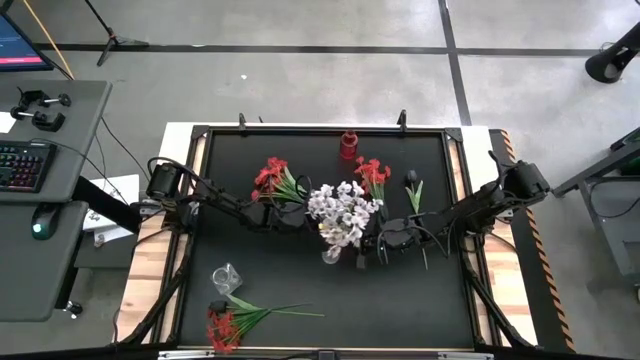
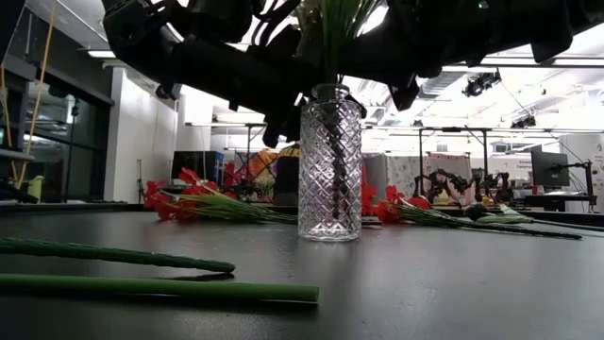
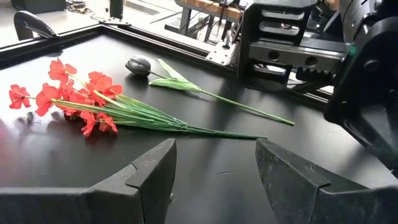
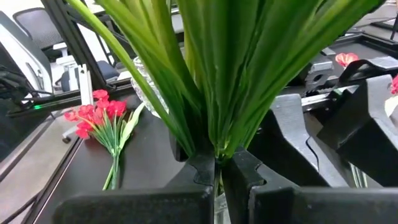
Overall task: Sort flowers into vase by color
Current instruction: Put the white flowers into the right transparent vase
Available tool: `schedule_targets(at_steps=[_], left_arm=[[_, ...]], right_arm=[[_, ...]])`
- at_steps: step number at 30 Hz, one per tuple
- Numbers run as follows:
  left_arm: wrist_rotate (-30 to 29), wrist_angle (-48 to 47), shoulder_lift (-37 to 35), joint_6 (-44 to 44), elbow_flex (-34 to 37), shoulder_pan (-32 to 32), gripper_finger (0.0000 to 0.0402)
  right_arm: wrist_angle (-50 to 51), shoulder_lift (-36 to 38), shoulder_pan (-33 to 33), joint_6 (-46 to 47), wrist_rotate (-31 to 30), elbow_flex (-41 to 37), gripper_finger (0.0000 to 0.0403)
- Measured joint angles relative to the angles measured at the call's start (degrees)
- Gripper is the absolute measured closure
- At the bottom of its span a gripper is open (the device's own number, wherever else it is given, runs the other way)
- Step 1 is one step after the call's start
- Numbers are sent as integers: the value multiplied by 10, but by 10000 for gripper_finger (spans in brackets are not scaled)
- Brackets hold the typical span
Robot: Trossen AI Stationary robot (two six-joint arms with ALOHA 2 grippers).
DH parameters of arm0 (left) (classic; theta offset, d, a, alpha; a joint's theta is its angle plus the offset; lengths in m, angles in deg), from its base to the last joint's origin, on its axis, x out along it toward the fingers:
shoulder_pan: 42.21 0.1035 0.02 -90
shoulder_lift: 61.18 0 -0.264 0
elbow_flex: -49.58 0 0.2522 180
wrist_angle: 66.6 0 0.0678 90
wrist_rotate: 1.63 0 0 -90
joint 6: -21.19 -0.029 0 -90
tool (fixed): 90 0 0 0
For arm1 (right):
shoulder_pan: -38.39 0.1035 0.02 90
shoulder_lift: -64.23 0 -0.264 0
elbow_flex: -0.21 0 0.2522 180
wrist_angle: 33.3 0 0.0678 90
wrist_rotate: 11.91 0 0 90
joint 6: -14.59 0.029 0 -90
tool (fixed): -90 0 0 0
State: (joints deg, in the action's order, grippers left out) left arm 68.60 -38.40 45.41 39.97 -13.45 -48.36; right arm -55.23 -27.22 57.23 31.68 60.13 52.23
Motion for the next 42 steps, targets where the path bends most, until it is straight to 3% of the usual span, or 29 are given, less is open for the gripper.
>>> schedule_targets(at_steps=[4,7,15,20,30,42], left_arm=[[-2,1,0,-4,0,0,193],[-4,1,0,-4,0,0,193],[-12,-1,-4,-1,-3,3,193],[-10,-5,-20,-22,-2,5,193],[-4,-98,-64,-43,-1,10,193],[18,-238,-148,-52,-1,37,193]], right_arm=[[-3,0,0,9,0,-1,399],[-8,8,1,8,1,-1,373],[95,85,1,24,4,-2,217],[158,135,1,36,6,-2,156],[196,155,3,35,11,-2,147],[269,197,3,4,-50,-1,146]])
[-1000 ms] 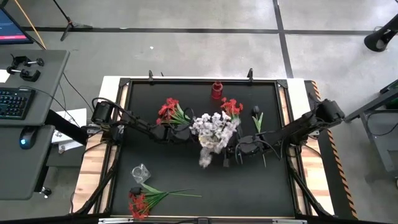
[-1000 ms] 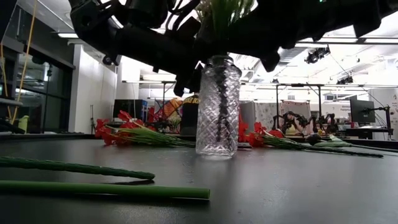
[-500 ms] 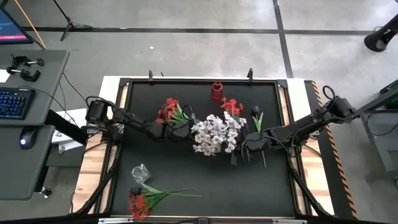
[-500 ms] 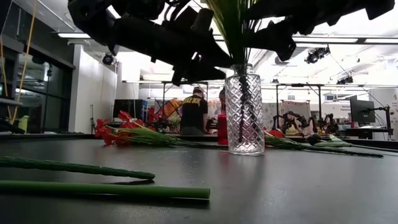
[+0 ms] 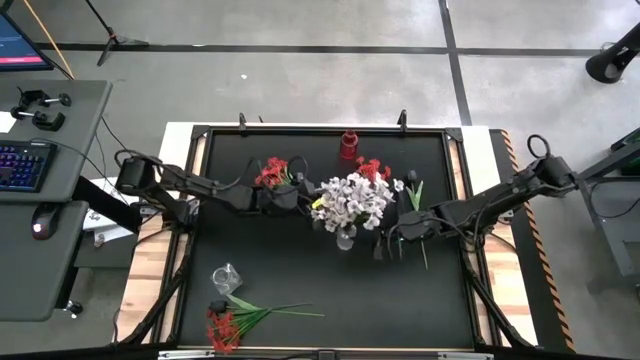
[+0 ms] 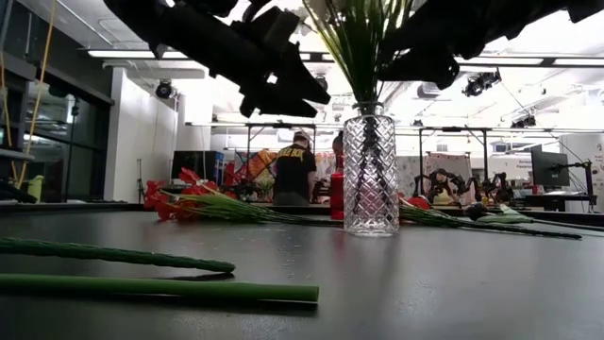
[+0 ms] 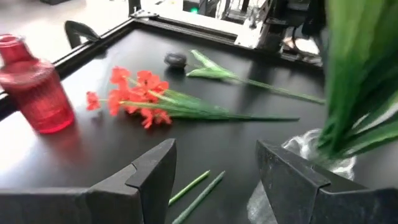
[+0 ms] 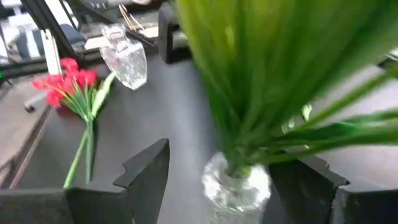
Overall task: Sort flowers into vase by color
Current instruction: Put the white flowers into the right transparent vase, then put the bottom red flowers into the left transparent vase
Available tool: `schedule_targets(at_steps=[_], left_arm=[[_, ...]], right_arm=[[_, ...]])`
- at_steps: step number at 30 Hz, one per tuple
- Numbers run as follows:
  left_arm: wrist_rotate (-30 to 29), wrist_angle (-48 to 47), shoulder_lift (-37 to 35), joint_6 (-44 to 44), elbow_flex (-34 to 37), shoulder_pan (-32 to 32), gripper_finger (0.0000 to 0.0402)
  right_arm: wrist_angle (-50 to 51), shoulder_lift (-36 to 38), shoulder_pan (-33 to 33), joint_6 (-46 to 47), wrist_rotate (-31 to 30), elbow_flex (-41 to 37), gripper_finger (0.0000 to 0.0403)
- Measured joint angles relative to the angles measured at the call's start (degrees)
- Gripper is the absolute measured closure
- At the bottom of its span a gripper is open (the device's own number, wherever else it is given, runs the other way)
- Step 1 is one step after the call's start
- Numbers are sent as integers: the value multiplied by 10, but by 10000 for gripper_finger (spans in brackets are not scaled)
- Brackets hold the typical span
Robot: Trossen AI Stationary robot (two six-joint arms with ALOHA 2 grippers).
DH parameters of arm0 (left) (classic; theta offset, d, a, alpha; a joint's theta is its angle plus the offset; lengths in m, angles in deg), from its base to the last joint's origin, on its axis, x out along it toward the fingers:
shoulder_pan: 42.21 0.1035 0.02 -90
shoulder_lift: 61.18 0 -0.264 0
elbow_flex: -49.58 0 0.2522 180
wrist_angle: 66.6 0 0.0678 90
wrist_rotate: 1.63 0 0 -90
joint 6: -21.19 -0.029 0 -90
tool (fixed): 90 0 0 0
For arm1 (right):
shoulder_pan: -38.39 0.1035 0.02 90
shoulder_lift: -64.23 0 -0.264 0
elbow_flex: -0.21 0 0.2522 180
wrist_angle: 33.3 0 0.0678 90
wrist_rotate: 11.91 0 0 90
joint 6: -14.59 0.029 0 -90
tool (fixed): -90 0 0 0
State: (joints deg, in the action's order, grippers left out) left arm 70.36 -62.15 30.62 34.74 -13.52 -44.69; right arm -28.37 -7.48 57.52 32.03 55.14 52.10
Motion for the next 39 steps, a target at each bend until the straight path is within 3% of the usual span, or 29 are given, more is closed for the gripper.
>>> schedule_targets(at_steps=[4,15,19,24,30,34,39], left_arm=[[-1,-45,-21,-7,2,8,193],[-14,-57,-94,19,64,18,193],[-20,-103,-135,58,74,18,193],[-12,-233,-195,141,75,18,193],[117,-313,-252,203,74,0,193],[195,-335,-261,202,55,-43,193],[253,-437,-249,148,-1,-109,193]], right_arm=[[40,31,0,2,-6,0,146],[188,120,0,7,-6,0,146],[255,155,0,30,-9,1,146],[347,186,-1,79,-22,1,146],[371,188,-1,111,-39,1,146],[369,185,-5,111,-43,1,146],[369,185,-12,112,-44,1,146]])
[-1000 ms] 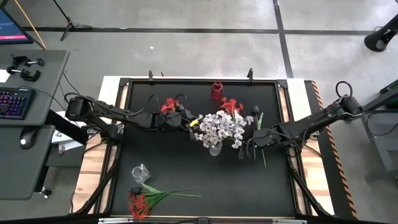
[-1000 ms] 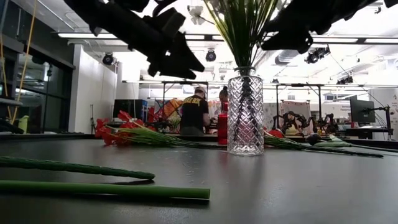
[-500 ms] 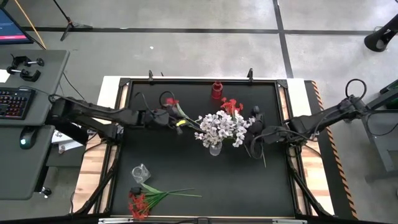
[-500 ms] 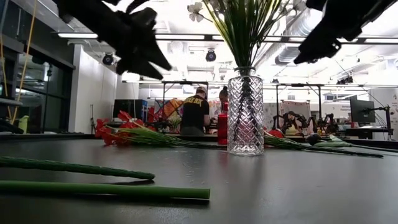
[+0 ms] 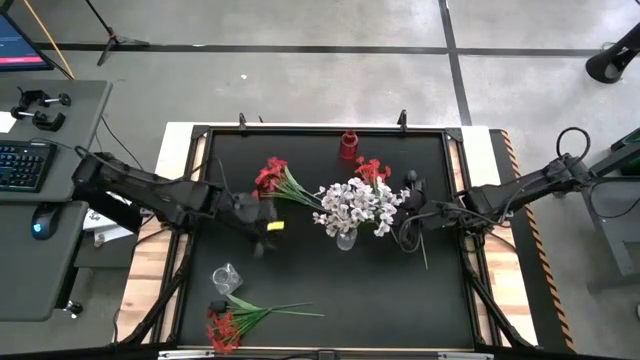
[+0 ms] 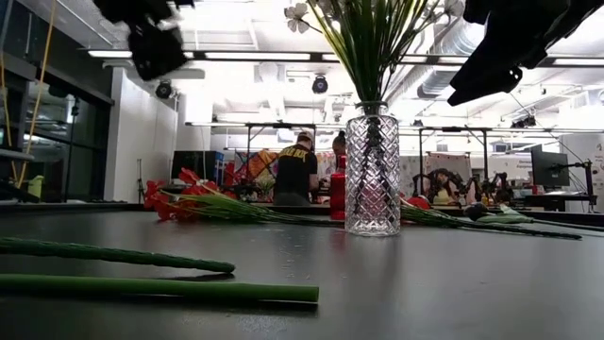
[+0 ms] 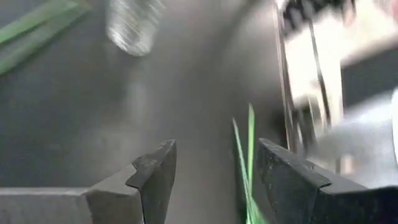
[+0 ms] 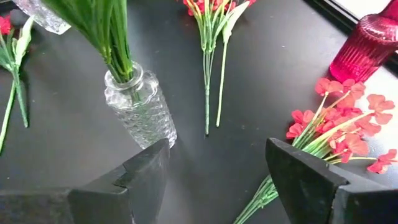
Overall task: Sort flowers into vase by color
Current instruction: Put the bottom red flowers into the left transparent vase
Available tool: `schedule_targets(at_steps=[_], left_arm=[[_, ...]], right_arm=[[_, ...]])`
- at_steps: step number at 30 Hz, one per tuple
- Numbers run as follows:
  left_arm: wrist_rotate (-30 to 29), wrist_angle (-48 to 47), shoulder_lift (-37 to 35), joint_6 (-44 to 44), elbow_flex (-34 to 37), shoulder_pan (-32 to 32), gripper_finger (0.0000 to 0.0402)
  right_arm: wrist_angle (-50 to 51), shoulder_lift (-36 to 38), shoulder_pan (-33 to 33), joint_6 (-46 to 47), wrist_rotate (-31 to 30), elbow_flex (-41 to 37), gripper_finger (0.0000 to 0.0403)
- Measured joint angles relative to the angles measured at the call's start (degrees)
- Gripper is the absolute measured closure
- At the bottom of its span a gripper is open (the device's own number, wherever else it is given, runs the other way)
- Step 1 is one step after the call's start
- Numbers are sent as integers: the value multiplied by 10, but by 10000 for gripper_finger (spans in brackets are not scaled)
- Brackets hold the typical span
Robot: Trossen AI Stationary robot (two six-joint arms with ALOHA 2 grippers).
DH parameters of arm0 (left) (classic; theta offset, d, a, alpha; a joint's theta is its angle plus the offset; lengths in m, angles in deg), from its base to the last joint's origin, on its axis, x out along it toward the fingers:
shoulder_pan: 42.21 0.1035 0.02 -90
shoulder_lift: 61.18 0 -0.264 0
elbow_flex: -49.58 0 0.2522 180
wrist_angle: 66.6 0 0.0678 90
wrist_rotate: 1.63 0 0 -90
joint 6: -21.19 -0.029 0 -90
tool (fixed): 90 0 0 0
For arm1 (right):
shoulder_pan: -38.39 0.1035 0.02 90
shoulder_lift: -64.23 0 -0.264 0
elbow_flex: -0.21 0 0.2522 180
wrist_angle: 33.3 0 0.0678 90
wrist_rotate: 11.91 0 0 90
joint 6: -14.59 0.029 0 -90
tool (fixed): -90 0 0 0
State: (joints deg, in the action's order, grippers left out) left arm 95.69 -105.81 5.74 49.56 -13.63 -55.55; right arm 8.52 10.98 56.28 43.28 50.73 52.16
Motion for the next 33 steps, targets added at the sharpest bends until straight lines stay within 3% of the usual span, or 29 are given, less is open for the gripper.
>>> schedule_targets(at_steps=[5,10,20,29,33], left_arm=[[29,-127,29,-144,-58,-93,193],[-17,-176,61,-261,-66,-164,193],[-42,-165,94,-308,-66,-187,193],[-72,-79,104,-744,-67,-206,193],[-118,-38,155,-779,-94,-203,193]], right_arm=[[0,0,-8,3,0,0,146],[1,0,-14,52,2,0,146],[35,0,-14,199,104,0,146],[40,0,-14,239,169,0,146],[40,0,-14,221,169,0,146]])
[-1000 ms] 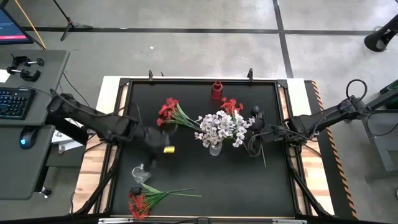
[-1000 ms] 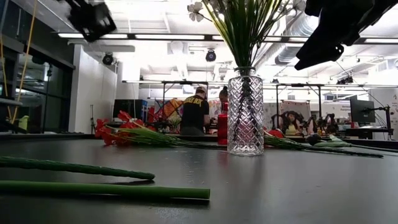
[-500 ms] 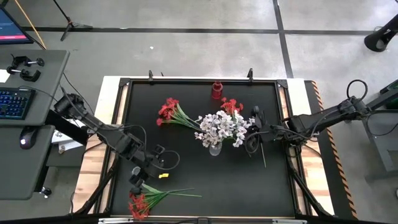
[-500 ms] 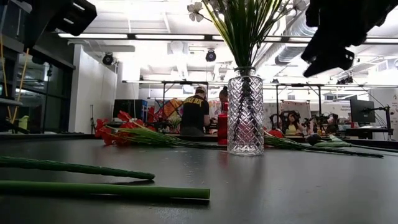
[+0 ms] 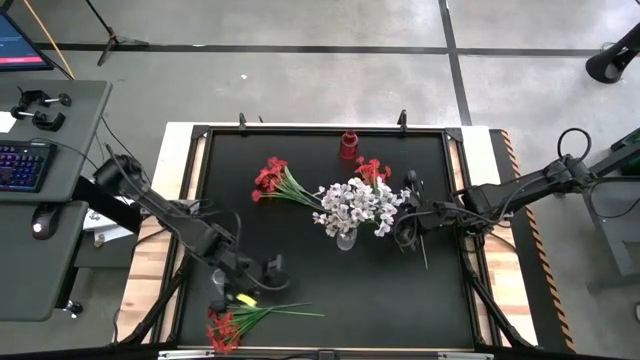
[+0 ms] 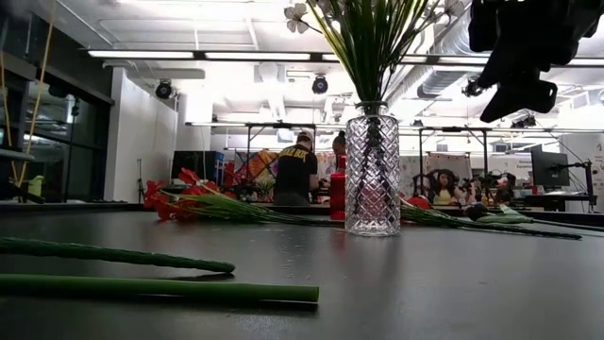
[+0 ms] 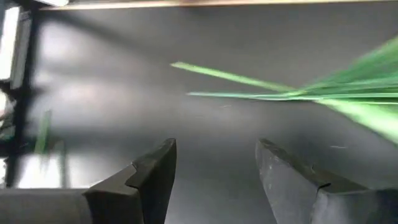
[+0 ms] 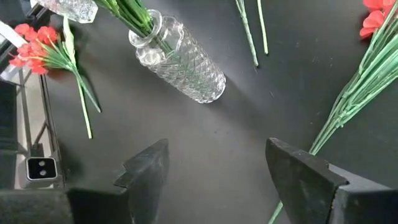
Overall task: Sort flowers into vase by color
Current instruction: Put the bottom red flowers into the left transparent vase
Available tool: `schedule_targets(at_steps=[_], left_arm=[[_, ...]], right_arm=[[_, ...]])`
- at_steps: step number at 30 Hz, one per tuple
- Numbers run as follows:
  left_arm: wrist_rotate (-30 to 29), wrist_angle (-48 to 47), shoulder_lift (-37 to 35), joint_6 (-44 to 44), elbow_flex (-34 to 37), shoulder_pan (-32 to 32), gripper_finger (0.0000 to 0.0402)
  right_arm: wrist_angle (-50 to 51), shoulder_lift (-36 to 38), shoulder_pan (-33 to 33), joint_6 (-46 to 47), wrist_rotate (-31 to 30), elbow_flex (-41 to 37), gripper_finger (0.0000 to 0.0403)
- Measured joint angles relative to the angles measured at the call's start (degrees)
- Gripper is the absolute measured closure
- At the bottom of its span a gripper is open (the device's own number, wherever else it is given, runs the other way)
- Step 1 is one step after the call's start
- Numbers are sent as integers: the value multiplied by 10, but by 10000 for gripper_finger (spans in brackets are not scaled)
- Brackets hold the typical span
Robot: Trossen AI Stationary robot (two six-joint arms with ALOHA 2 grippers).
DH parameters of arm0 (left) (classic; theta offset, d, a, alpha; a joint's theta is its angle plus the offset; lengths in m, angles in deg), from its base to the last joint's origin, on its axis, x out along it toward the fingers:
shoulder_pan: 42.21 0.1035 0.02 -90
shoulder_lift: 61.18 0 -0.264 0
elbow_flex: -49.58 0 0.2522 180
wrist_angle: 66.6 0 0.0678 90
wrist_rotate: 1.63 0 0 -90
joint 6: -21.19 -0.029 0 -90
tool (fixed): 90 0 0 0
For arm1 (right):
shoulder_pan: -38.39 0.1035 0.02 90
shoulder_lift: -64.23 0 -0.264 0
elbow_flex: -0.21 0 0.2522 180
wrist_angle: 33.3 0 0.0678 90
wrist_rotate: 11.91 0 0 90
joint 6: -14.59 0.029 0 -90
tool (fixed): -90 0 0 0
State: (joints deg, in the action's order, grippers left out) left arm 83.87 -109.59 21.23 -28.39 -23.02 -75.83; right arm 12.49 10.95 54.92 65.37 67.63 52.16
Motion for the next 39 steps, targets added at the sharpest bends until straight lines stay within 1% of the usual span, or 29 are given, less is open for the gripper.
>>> schedule_targets(at_steps=[3,8,11,13,16,18,21,24,26,30,33,36,39], left_arm=[[-37,24,58,-20,-32,-2,193],[-48,34,151,-47,-100,-6,193],[-49,34,181,-61,-121,-7,193],[-33,36,191,-67,-124,-7,193],[18,26,202,-69,-123,-7,193],[40,18,204,-99,-123,-7,193],[45,17,212,-154,-123,-5,193],[62,14,222,-165,-123,6,193],[70,-6,231,-167,-123,12,193],[61,-34,241,-203,-122,20,193],[75,-20,239,-200,-116,26,193],[91,-26,239,-203,-100,28,193],[94,-14,238,-232,-81,21,193]], right_arm=[[0,0,0,-2,3,0,146],[0,0,0,-11,23,0,146],[0,0,0,-13,31,0,146],[0,0,0,-13,30,0,146],[-1,0,0,-9,16,0,146],[-1,0,0,7,-4,0,146],[-1,0,0,19,-35,0,146],[-1,0,0,33,-55,0,146],[-1,0,0,44,-56,0,146],[0,0,0,47,-57,0,146],[0,0,0,47,-57,0,146],[0,0,0,47,-58,0,146],[1,-4,0,49,-59,0,146]])
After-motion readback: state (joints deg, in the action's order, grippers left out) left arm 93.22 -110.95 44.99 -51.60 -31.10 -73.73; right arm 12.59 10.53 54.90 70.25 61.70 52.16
